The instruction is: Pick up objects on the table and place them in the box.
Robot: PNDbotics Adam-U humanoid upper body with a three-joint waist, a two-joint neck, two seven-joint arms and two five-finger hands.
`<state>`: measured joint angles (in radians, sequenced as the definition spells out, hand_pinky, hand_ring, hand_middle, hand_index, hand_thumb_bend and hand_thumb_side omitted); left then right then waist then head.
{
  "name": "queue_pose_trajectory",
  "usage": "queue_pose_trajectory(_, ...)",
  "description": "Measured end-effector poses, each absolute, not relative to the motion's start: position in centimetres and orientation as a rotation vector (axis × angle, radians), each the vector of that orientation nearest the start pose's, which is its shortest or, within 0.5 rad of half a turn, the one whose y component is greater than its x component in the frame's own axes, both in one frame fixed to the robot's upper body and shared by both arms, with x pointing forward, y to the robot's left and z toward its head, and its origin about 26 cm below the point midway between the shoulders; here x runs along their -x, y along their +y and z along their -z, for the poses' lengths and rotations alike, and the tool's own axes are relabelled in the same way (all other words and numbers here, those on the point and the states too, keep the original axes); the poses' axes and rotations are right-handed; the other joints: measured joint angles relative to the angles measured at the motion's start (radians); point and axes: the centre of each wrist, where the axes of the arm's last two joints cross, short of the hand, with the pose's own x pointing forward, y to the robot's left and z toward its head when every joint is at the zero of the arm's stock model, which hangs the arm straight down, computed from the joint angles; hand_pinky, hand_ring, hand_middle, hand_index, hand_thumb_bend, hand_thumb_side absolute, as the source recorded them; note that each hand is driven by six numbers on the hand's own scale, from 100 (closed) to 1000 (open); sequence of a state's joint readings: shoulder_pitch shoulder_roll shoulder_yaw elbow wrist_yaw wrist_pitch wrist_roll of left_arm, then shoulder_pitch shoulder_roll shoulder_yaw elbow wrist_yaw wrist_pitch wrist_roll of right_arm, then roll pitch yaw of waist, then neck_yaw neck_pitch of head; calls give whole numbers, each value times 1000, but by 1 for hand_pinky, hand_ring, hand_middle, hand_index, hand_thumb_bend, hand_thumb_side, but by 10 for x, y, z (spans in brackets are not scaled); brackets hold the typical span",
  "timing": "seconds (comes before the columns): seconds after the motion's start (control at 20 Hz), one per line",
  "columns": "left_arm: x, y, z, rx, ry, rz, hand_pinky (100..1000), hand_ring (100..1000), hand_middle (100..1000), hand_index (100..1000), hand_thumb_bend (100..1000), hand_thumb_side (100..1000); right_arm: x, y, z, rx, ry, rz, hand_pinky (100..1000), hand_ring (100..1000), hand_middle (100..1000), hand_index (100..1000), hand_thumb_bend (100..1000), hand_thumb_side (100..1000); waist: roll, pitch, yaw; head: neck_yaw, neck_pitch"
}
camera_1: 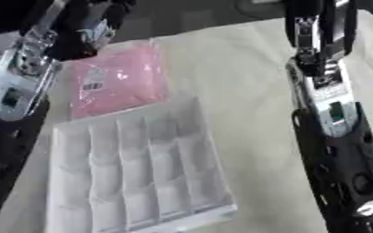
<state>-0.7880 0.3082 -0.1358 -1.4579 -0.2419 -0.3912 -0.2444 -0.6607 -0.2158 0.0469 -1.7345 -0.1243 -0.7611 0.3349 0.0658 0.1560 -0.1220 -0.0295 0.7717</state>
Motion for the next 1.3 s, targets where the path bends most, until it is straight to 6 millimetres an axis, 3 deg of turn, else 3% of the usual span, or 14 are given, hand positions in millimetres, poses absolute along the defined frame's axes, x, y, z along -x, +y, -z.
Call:
queue_pose_trajectory(0.05, -417, 203, -241, 322, 3239, -1561, 577, 681, 826, 825, 113, 388, -366, -200, -247, 322, 3004, 808, 415, 623, 778, 654, 100, 646, 2, 4, 1, 2, 0)
queue_pose_trajectory(0.1, -418, 207, -248, 422, 3179, -1632, 612, 727, 847, 867, 253, 362, -366, -201, -247, 316, 3003, 814, 414, 622, 778, 654, 100, 649, 2, 6, 1, 4, 0)
queue_pose_trajectory(0.2, -423, 215, -260, 611, 3028, -1797, 629, 747, 857, 874, 322, 397, -366, -203, -248, 310, 3001, 824, 418, 624, 779, 656, 100, 645, 4, 6, 2, 4, 0)
queue_pose_trajectory(0.35, -434, 226, -273, 798, 2817, -2012, 640, 760, 866, 883, 355, 458, -367, -207, -250, 298, 2993, 839, 424, 628, 780, 659, 100, 646, 7, 6, 5, 4, 0)
queue_pose_trajectory(0.45, -444, 233, -275, 852, 2713, -2155, 652, 773, 874, 891, 376, 518, -367, -208, -252, 288, 2984, 840, 429, 632, 781, 662, 100, 647, 6, 1, 6, 4, 0)
queue_pose_trajectory(0.5, -449, 237, -275, 867, 2670, -2222, 665, 785, 886, 903, 415, 590, -368, -209, -252, 284, 2984, 838, 433, 635, 782, 665, 100, 648, 5, -5, 6, 4, 0)
queue_pose_trajectory(0.55, -454, 241, -273, 878, 2628, -2294, 664, 784, 885, 902, 410, 583, -368, -210, -252, 279, 2984, 835, 432, 634, 782, 664, 100, 648, 4, -11, 6, 4, 0)
queue_pose_trajectory(0.6, -459, 245, -271, 883, 2591, -2361, 674, 801, 901, 927, 461, 645, -369, -212, -252, 272, 2985, 833, 436, 638, 783, 666, 100, 648, 2, -16, 6, 4, 0)
queue_pose_trajectory(0.65, -464, 248, -270, 884, 2551, -2431, 673, 799, 899, 924, 456, 643, -370, -213, -252, 266, 2985, 828, 435, 637, 783, 666, 100, 648, 0, -19, 6, 3, 0)
queue_pose_trajectory(0.7, -469, 252, -268, 880, 2513, -2502, 682, 810, 917, 951, 577, 616, -370, -214, -252, 260, 2985, 827, 438, 641, 783, 668, 100, 648, -2, -20, 7, 3, 0)
queue_pose_trajectory(0.8, -477, 257, -262, 861, 2434, -2640, 671, 805, 916, 954, 646, 575, -371, -215, -251, 249, 2985, 825, 440, 643, 783, 669, 100, 648, -4, -24, 7, 3, 0)
queue_pose_trajectory(0.85, -480, 259, -262, 859, 2408, -2689, 678, 808, 918, 956, 633, 588, -371, -216, -251, 247, 2985, 822, 440, 643, 783, 669, 100, 648, -4, -27, 8, 3, 0)
queue_pose_trajectory(0.95, -484, 262, -262, 889, 2382, -2762, 628, 778, 897, 937, 674, 463, -371, -217, -251, 238, 2986, 818, 441, 644, 784, 669, 100, 648, -4, -32, 11, 3, 0)
queue_pose_trajectory(1.3, -494, 261, -243, 911, 2271, -3047, 581, 757, 893, 929, 626, 565, -371, -217, -251, 230, 2986, 815, 440, 644, 784, 669, 100, 648, -4, -38, 13, 3, 0)
